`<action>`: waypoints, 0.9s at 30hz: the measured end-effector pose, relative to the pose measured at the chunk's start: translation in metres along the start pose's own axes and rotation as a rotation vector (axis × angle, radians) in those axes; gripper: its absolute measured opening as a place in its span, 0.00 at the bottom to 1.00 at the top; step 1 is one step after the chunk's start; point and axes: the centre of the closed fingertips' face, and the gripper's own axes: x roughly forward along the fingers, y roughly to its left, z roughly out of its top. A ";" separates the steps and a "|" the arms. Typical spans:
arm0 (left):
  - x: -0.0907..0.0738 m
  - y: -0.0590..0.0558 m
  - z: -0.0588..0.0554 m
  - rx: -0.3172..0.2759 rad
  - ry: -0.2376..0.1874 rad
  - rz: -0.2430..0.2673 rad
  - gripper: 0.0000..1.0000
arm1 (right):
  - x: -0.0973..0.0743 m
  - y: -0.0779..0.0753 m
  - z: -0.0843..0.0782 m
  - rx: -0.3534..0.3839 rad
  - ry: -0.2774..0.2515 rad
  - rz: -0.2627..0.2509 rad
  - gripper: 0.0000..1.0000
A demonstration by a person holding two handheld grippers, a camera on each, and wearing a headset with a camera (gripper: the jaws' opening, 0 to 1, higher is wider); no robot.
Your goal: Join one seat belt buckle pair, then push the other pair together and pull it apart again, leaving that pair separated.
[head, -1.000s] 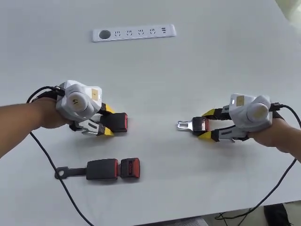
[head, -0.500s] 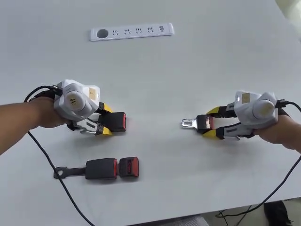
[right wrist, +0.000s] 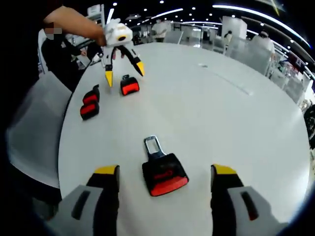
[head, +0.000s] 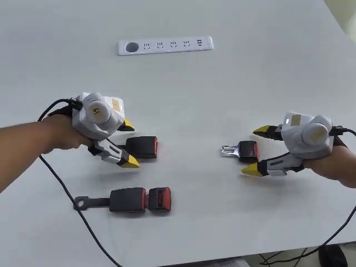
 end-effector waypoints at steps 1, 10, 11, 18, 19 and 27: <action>-0.003 0.003 0.000 0.000 -0.006 0.025 0.71 | -0.001 -0.003 0.004 0.020 -0.007 -0.036 0.80; -0.043 0.013 -0.002 -0.237 -0.157 0.220 0.92 | -0.003 0.008 0.040 0.080 -0.129 -0.144 0.87; -0.049 0.013 -0.004 -0.245 -0.173 0.246 0.94 | -0.004 0.009 0.042 0.083 -0.137 -0.153 0.88; -0.081 0.004 -0.011 -0.375 -0.287 0.346 1.00 | -0.007 0.022 0.056 0.109 -0.191 -0.214 0.93; -0.084 0.003 -0.012 -0.379 -0.304 0.354 1.00 | -0.008 0.022 0.057 0.111 -0.199 -0.217 0.94; -0.106 -0.028 -0.025 -0.398 -0.378 0.374 1.00 | -0.008 0.049 0.065 0.083 -0.224 -0.209 0.99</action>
